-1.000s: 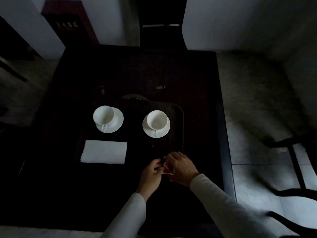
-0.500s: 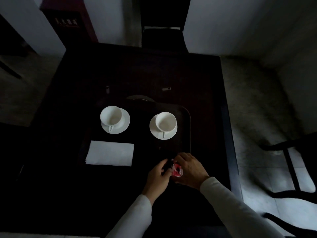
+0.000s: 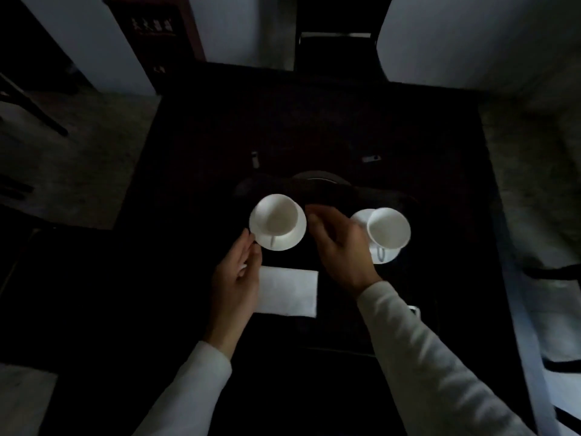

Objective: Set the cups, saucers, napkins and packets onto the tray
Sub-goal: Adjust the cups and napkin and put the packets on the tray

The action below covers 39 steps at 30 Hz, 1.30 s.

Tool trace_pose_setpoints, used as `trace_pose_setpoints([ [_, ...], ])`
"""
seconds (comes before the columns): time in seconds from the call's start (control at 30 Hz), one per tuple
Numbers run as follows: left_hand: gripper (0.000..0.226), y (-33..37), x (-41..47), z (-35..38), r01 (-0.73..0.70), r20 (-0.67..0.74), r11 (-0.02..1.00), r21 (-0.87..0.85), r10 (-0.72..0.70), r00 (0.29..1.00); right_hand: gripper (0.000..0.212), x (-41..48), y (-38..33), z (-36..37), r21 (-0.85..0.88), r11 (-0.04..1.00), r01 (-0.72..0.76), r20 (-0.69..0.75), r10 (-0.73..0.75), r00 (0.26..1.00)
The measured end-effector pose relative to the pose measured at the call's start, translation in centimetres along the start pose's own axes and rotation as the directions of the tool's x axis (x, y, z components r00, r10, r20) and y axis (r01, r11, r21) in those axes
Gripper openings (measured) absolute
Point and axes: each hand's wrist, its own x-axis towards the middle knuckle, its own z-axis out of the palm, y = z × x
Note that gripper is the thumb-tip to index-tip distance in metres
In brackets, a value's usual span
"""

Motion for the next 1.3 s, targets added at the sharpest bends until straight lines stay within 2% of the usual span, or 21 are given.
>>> trace_pose_setpoints([
  [0.13,0.06,0.1,2.9,0.0,0.115,0.054,0.992,-0.052,-0.112,0.992,0.038,3.8,0.4,3.5,0.103,0.985,-0.137,0.01,0.136,0.991],
  [0.23,0.067,-0.6,3.6,0.4,0.11,0.059,0.994,-0.012,-0.109,0.992,0.044,4.4,1.4,5.5,0.166,0.966,-0.2,0.016,0.2,0.98],
  [0.27,0.064,-0.8,3.6,0.5,0.1,0.06,0.995,-0.005,-0.099,0.993,0.045,4.2,1.7,6.1,0.182,0.961,-0.208,0.018,0.208,0.978],
  [0.4,0.037,-1.0,3.6,0.4,0.072,0.056,0.997,0.01,-0.073,0.996,0.047,3.5,2.5,6.7,0.239,0.951,-0.195,-0.013,0.204,0.979],
  [0.5,0.043,-0.8,4.2,0.2,0.041,0.077,0.999,-0.022,-0.039,0.996,0.052,2.4,2.9,6.7,0.299,0.937,-0.179,-0.031,0.197,0.98],
  [0.6,0.056,-0.3,5.2,-0.1,-0.002,0.106,1.0,-0.014,0.004,0.994,0.055,1.2,3.4,6.6,0.265,0.952,-0.151,-0.078,0.178,0.981],
  [0.67,0.073,-0.2,5.7,-0.3,-0.029,0.087,1.0,0.01,0.028,0.996,0.056,1.5,3.7,6.3,0.215,0.967,-0.135,-0.106,0.16,0.981],
  [0.73,0.079,-0.3,5.4,-0.3,-0.056,0.027,0.997,0.047,0.055,0.998,0.055,2.4,3.8,5.8,0.215,0.97,-0.117,-0.112,0.144,0.983],
  [0.8,0.071,-0.2,4.5,0.0,-0.046,-0.028,0.994,0.096,0.048,0.998,0.049,3.9,3.9,5.5,0.252,0.961,-0.117,-0.091,0.144,0.985],
  [0.9,0.06,-0.5,3.3,1.1,-0.046,0.012,0.983,0.179,0.045,0.999,0.039,5.6,4.0,5.4,0.285,0.949,-0.136,-0.049,0.156,0.987],
  [1.03,0.055,-0.6,3.9,2.1,-0.049,0.011,0.979,0.198,0.048,0.999,0.037,5.5,4.4,5.8,0.328,0.93,-0.165,-0.012,0.178,0.984],
  [1.3,0.055,-0.2,4.4,1.2,-0.198,0.012,0.942,0.27,0.203,0.979,0.04,3.1,5.1,5.6,0.331,0.93,-0.158,-0.06,0.188,0.98],
])
